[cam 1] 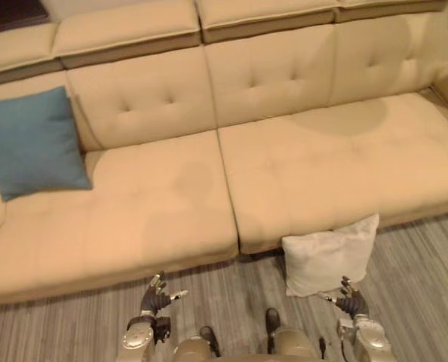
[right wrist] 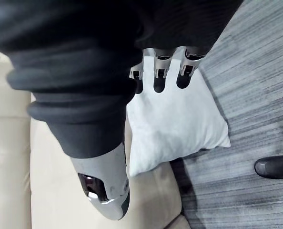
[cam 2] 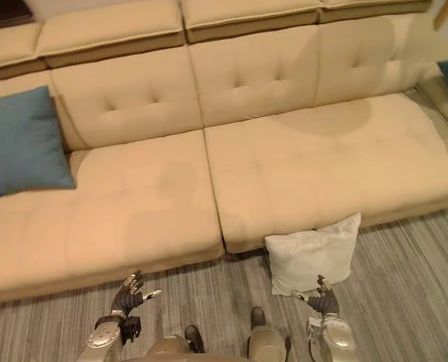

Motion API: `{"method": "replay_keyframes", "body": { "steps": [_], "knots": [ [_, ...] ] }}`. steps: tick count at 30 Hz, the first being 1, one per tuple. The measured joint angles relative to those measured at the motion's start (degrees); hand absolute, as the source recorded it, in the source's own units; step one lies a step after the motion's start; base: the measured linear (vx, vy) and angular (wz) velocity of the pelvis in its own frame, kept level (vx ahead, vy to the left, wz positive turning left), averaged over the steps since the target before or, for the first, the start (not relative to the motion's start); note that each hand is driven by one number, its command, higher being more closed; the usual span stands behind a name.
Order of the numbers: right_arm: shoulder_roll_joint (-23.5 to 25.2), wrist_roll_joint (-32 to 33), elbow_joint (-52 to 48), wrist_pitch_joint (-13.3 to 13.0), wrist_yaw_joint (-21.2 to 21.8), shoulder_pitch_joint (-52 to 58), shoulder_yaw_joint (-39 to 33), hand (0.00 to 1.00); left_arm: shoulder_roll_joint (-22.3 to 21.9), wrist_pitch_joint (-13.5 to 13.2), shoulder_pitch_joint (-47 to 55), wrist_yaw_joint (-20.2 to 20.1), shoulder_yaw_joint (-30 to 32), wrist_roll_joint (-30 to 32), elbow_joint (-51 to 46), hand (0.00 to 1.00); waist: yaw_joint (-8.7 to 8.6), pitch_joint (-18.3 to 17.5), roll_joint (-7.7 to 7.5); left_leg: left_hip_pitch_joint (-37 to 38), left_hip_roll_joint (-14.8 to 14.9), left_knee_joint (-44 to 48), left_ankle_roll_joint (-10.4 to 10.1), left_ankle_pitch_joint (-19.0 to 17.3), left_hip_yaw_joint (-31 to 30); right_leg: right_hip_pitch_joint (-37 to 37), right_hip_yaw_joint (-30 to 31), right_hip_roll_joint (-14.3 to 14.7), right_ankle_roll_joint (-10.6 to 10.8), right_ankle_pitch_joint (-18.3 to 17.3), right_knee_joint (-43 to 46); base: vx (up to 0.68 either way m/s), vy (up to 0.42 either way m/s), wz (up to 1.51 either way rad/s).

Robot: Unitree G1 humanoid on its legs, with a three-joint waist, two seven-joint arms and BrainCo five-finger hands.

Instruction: Pick up cushions and gather them together orderly.

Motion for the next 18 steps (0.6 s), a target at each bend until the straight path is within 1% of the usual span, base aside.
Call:
{"method": "replay_keyframes", "body": {
  "steps": [2,4,6,7,8,9,10,12,13,14,15,16,17,18],
  "knots": [
    [0.2,0.1,0.4,0.1,0.1,0.0,-1.3,0.00,0.1,0.0,-0.4,0.0,0.1,0.0,0.0,0.00,-0.22,-0.1,0.15,1.5,-0.2,-1.9,0.0,0.0,0.6,0.0,2.7,0.7,0.2,1.9,-1.9,-0.04,0.033,-0.87],
    [0.4,0.1,1.1,0.1,0.1,0.0,-1.3,0.00,0.0,0.0,-0.8,-0.1,0.1,0.0,0.0,0.00,-0.75,0.0,-0.35,2.3,-0.7,-2.8,0.0,-0.1,1.9,-1.0,6.4,1.2,0.5,3.7,-3.0,-0.09,0.034,-1.06],
    [0.5,0.2,1.5,0.1,0.1,-0.9,-1.2,0.00,0.0,0.0,-0.8,-0.1,0.0,0.0,0.0,0.00,-0.85,0.1,-0.92,1.7,-0.8,-2.3,0.0,-1.8,3.3,-3.8,11.6,2.4,1.1,5.9,-3.7,-0.13,0.023,-1.31],
    [0.5,0.2,1.8,0.1,0.1,-1.6,-0.9,0.00,0.0,0.1,-0.7,-0.1,0.0,0.0,0.0,0.00,-0.88,0.3,-1.13,1.4,-0.5,-2.0,0.0,-3.4,4.5,-5.1,12.6,3.0,1.6,7.0,-4.6,-0.16,0.013,-1.25],
    [0.7,0.2,2.0,0.3,0.1,-2.4,-0.5,0.00,0.2,0.2,-0.7,-0.1,0.0,0.0,0.0,0.00,-0.82,0.6,-1.64,1.5,-0.3,-1.8,-0.2,-3.9,6.7,-6.0,11.4,2.6,1.0,6.3,-5.9,-0.20,0.011,-1.46],
    [1.0,0.2,2.2,0.3,0.0,-3.7,-0.2,0.00,0.2,0.6,-0.9,-0.1,0.0,0.0,0.0,0.00,-0.61,1.2,-1.87,1.6,0.7,-1.4,0.3,-4.3,10.5,-7.4,1.7,0.6,-2.6,4.8,-5.1,-0.19,0.006,-1.75],
    [1.3,0.2,2.7,0.3,-0.1,-4.5,0.6,0.00,0.1,1.2,-0.9,-0.1,0.0,0.0,0.1,0.00,-0.37,1.7,-2.00,2.7,2.0,-1.2,-0.1,-4.4,14.4,-9.0,-12.7,-2.4,-5.7,3.1,-1.8,-0.12,-0.003,-1.73],
    [1.5,0.1,3.4,0.4,-0.1,-4.3,1.4,0.00,0.0,1.8,-0.3,-0.9,-0.1,0.0,0.7,0.00,-0.23,1.7,-2.02,5.3,3.1,-0.1,-0.9,-4.9,19.1,-8.6,-27.7,-6.5,-8.7,0.9,2.2,-0.03,-0.038,-1.51],
    [1.5,0.0,3.4,0.4,-0.2,-4.0,2.2,0.00,0.4,2.1,0.0,-1.2,0.0,0.1,0.9,0.00,-0.05,1.8,-2.25,6.8,3.0,0.3,-1.7,-5.4,19.6,-8.3,-30.0,-7.4,-8.0,1.5,4.0,0.01,-0.116,-1.41],
    [1.5,-0.1,3.4,0.4,-0.2,-3.7,2.9,0.00,0.7,2.2,-0.1,-1.2,0.0,0.1,1.9,0.00,-0.11,2.0,-2.41,8.4,3.0,0.4,-2.7,-6.4,19.4,-8.2,-28.6,-7.1,-5.8,3.0,5.3,0.01,-0.166,-1.28],
    [1.4,-0.5,3.4,0.4,-0.2,-3.6,3.1,0.00,0.6,2.3,-0.4,-1.2,0.0,0.1,3.2,0.00,-0.67,2.5,-1.75,9.9,3.9,0.9,-3.5,-8.8,19.7,-8.7,-27.0,-5.9,-5.1,3.2,7.3,-0.01,-0.201,-1.12],
    [1.4,-0.6,3.3,0.4,-0.1,-3.4,3.2,0.00,0.2,2.4,-0.5,-1.2,0.0,0.1,3.4,0.00,-1.45,2.5,-1.48,10.1,4.8,1.8,-3.9,-11.1,20.1,-9.5,-26.0,-4.4,-4.7,1.7,8.6,0.01,-0.148,-1.00],
    [1.3,-0.8,3.3,0.4,-0.2,-3.6,3.4,0.00,-0.3,2.3,-0.3,-1.2,-0.1,0.1,3.6,0.00,-1.12,2.0,0.62,10.2,6.2,2.1,-3.2,-12.2,20.2,-10.2,-25.2,-3.7,-4.9,0.1,10.3,0.08,-0.150,-0.90],
    [0.9,-0.9,3.1,0.5,-0.2,-3.4,3.5,0.00,-1.1,2.1,-0.3,-1.2,-0.1,0.2,3.8,0.00,-1.72,2.2,1.37,10.2,8.2,5.2,-2.5,-13.1,21.3,-12.3,-23.1,-3.5,-7.0,-4.6,20.7,0.20,-0.150,-0.64]
  ]
}}
